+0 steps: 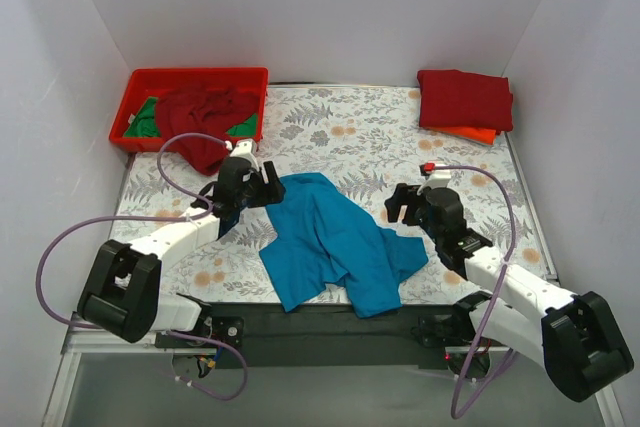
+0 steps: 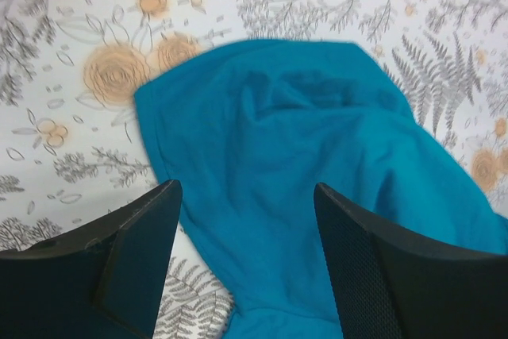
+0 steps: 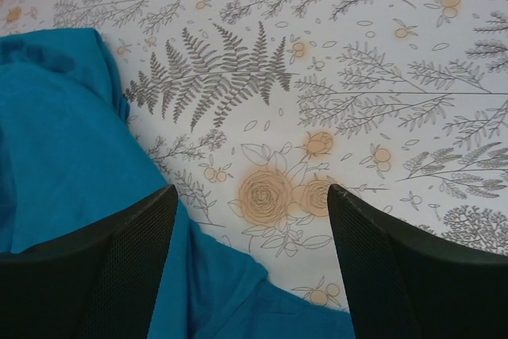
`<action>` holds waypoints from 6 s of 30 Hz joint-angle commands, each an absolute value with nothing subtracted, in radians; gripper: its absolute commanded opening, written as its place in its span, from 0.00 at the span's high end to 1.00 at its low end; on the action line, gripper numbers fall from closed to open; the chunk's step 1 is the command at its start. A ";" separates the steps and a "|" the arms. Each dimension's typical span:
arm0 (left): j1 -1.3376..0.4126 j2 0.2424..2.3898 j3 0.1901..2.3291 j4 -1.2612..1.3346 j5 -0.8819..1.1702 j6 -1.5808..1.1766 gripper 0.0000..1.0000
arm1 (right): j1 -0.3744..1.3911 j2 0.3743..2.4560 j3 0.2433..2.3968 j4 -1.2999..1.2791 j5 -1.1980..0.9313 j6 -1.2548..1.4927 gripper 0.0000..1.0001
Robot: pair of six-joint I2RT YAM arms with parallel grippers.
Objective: Fold and stack the t-shirts
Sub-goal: Flatten the tshirt out
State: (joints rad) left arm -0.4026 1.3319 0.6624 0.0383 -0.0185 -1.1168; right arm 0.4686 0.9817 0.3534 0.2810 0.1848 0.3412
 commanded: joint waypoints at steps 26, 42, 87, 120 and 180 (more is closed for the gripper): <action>-0.443 1.736 0.725 0.212 0.150 -1.140 0.55 | 0.681 1.135 0.377 0.126 0.331 0.434 0.34; -0.442 2.132 1.267 0.157 0.232 -1.088 1.00 | 0.681 1.183 0.400 0.121 0.287 0.423 0.54; -0.492 1.396 0.701 0.104 0.186 -1.187 0.25 | 0.460 1.696 0.966 0.262 0.060 0.264 0.34; -0.374 1.801 0.919 0.305 0.350 -1.204 1.00 | 0.420 1.537 0.824 0.245 0.026 0.242 0.99; -0.321 1.250 1.531 -0.081 0.431 -0.979 1.00 | 0.659 0.879 0.968 -0.041 0.250 0.141 0.99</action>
